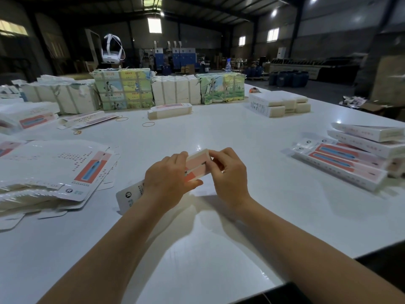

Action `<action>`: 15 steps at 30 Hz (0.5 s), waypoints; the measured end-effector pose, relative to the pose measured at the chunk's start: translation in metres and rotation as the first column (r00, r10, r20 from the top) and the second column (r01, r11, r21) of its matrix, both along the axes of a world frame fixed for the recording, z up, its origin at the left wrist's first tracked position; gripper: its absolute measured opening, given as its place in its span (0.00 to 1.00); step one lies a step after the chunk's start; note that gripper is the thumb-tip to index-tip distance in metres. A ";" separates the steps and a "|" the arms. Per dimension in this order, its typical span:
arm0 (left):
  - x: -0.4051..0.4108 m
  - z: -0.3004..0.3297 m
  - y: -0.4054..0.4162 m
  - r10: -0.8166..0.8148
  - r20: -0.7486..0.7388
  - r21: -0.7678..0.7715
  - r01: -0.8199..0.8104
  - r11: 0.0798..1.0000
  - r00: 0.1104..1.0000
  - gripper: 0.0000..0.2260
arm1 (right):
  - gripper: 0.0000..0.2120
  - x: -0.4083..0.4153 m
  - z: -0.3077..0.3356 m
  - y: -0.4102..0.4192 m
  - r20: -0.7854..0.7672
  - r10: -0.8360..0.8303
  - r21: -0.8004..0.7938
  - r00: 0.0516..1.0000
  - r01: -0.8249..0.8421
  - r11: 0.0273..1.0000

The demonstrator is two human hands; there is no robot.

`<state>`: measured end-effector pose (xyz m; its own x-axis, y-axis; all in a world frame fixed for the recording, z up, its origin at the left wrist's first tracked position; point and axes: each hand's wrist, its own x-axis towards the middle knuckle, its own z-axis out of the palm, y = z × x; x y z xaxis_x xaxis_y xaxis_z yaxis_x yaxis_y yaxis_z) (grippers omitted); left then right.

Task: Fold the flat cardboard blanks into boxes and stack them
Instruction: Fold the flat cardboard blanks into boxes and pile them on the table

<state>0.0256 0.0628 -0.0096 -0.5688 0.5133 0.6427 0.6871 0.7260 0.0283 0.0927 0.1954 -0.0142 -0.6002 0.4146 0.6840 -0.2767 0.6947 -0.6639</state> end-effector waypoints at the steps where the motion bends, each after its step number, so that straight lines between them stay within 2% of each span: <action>1: -0.002 0.000 -0.002 0.005 0.010 -0.010 -0.005 1.000 1.000 0.31 | 0.10 0.000 -0.001 -0.001 0.032 0.009 0.006 0.999 -0.009 1.000; 3: -0.005 0.001 -0.006 0.021 0.034 -0.026 -0.020 0.999 0.999 0.30 | 0.15 0.000 -0.001 -0.002 0.096 0.038 0.034 0.995 -0.042 0.999; 5: -0.007 0.003 -0.009 0.021 0.026 -0.044 -0.020 0.999 0.999 0.29 | 0.27 0.001 -0.002 -0.003 0.172 0.090 0.108 0.981 -0.110 0.988; 8: -0.007 0.006 -0.012 -0.024 -0.035 -0.098 0.020 0.995 0.999 0.28 | 0.40 0.000 -0.004 -0.003 0.308 0.090 0.347 0.947 -0.200 0.917; 11: -0.008 0.005 -0.015 -0.059 -0.070 -0.118 0.051 0.992 0.996 0.29 | 0.40 0.001 -0.005 -0.003 0.346 0.032 0.510 0.938 -0.216 0.832; 15: -0.012 -0.001 -0.016 -0.102 0.021 -0.122 0.103 0.987 0.995 0.29 | 0.31 0.001 -0.007 0.003 0.295 -0.010 0.601 0.955 -0.177 0.780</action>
<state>0.0132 0.0463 -0.0111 -0.5181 0.6437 0.5633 0.7583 0.6503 -0.0457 0.0932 0.1981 -0.0214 -0.8083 -0.0989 0.5804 -0.2308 0.9601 -0.1578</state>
